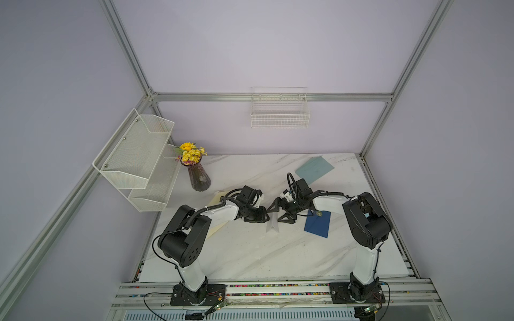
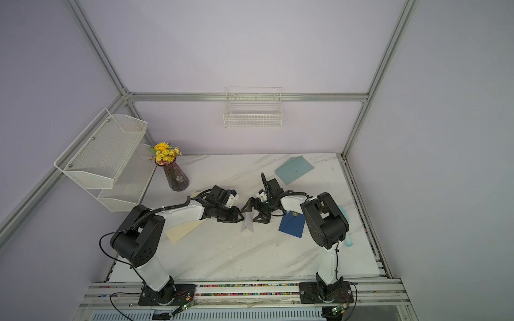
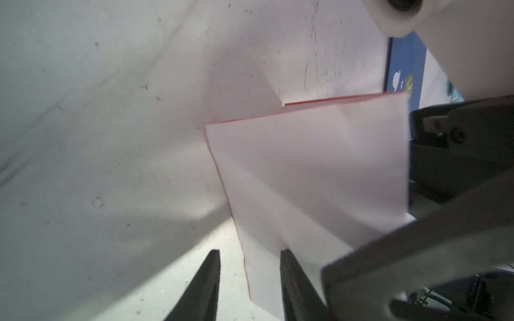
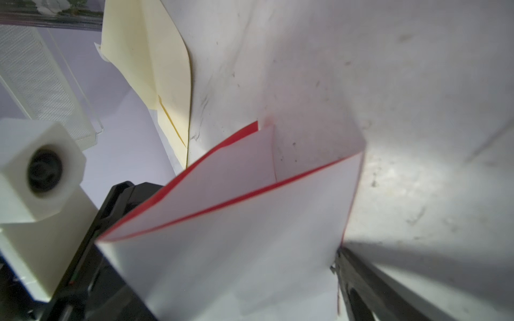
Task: Fold the letter paper in half and place it into the envelope
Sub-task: Fold the letter paper at the center of the board.
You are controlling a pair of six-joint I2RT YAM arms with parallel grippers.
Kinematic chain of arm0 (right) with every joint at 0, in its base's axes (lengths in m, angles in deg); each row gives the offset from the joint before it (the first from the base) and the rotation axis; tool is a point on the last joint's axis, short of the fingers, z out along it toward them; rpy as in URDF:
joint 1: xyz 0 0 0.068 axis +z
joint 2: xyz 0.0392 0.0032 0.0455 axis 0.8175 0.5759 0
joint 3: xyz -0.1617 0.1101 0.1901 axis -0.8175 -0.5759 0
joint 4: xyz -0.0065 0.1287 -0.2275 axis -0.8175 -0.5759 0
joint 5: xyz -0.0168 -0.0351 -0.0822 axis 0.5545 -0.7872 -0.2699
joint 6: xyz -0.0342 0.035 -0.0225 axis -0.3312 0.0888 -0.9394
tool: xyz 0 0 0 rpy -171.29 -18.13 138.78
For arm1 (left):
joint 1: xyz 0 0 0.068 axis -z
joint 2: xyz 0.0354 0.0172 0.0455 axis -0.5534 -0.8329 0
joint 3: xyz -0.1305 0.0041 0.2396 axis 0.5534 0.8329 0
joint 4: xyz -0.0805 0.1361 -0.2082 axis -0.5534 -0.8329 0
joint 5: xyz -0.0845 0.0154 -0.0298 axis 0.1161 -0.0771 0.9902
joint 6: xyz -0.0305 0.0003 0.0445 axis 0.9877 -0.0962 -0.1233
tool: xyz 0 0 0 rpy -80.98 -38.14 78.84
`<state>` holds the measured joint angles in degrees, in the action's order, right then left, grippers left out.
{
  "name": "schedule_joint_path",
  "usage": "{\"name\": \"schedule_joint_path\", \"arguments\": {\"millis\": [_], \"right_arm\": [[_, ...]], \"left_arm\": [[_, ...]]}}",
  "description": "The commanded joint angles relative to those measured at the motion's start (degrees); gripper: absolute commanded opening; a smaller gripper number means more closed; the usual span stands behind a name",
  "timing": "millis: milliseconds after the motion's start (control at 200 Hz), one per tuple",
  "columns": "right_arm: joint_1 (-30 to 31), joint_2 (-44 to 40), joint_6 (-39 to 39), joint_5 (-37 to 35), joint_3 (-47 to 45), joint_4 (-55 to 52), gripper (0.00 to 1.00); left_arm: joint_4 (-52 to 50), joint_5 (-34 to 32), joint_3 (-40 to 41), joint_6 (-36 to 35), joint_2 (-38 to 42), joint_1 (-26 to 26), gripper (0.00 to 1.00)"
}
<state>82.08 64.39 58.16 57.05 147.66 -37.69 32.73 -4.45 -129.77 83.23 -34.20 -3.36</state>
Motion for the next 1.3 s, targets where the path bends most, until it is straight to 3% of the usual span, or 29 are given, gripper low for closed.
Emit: {"name": "schedule_joint_path", "arguments": {"millis": [0,125,235,305,460,610,1005,1295], "right_arm": [[0.5,-2.1,-1.3,-5.6,0.8,-6.1,0.84],[0.4,-3.9,-2.3,-8.6,1.1,-9.9,0.67],[0.5,-5.9,-2.9,-10.6,0.7,-11.9,0.61],[0.4,-6.9,-2.9,-11.1,0.1,-12.0,0.63],[0.4,-6.6,-2.8,-10.5,-0.4,-12.3,0.81],[0.5,-6.9,-3.4,-12.4,0.8,-15.4,0.83],[0.5,-9.6,-3.8,-19.2,3.0,-20.5,0.69],[0.4,-11.0,-6.4,-24.4,4.3,-26.3,0.5]], "left_arm": [[2.3,1.5,-2.1,0.6,0.7,0.9,0.38],[2.5,1.6,-2.8,0.7,0.2,2.0,0.38],[2.9,1.8,-3.1,0.9,-0.5,3.0,0.38],[3.2,2.0,-3.3,1.0,-1.0,3.7,0.38],[4.0,2.3,-3.5,1.5,-2.3,4.9,0.38],[4.8,2.6,-3.8,1.7,-3.1,6.3,0.38],[6.3,3.4,-8.8,3.1,-5.6,9.4,0.38],[6.3,4.7,-11.7,3.0,-7.9,10.1,0.38]]}}
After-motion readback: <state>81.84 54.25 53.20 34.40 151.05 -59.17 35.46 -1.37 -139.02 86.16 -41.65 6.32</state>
